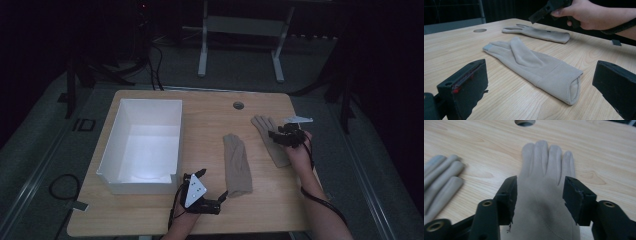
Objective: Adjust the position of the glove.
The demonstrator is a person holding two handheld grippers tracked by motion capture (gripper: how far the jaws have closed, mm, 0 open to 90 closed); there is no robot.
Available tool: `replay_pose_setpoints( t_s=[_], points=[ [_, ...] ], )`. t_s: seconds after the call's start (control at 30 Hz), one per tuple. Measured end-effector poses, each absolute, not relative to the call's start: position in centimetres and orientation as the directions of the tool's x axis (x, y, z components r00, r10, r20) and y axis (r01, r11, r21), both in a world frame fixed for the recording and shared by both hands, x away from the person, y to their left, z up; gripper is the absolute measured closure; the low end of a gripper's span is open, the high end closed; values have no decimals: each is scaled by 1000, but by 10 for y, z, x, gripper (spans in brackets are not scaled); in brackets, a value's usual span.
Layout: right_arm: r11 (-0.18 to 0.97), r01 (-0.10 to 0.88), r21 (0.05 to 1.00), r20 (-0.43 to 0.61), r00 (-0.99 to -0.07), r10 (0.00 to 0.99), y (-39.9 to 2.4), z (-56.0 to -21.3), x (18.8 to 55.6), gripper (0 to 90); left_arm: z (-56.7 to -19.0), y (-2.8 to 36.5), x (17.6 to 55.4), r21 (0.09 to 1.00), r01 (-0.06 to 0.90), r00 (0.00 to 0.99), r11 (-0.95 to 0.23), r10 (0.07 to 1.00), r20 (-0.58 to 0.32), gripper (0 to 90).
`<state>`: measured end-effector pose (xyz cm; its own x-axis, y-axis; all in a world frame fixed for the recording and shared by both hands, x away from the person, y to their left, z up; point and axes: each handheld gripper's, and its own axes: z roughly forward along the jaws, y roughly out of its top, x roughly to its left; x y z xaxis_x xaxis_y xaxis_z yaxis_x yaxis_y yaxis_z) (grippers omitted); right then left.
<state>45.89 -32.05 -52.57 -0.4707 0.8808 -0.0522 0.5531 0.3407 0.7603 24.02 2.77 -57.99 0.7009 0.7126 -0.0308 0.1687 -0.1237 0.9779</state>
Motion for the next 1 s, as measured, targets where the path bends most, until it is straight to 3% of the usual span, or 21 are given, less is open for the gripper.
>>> replay_pose_setpoints(
  t_s=[0.37,0.57,0.7,1.0],
  points=[
    [322,616,719,-14,-451,892,-320,-555,473,500,-580,28,240,978,169,703,-121,711,-34,5],
    [286,618,732,-2,-417,909,-320,-557,473,625,-580,29,241,978,170,704,-120,709,-35,5],
    [263,632,729,17,-401,916,-319,-555,473,755,-580,29,241,978,170,704,-120,709,-35,5],
    [219,635,741,-2,-324,946,-316,-535,456,772,-580,28,241,978,172,702,-120,711,-36,5]
  ],
)
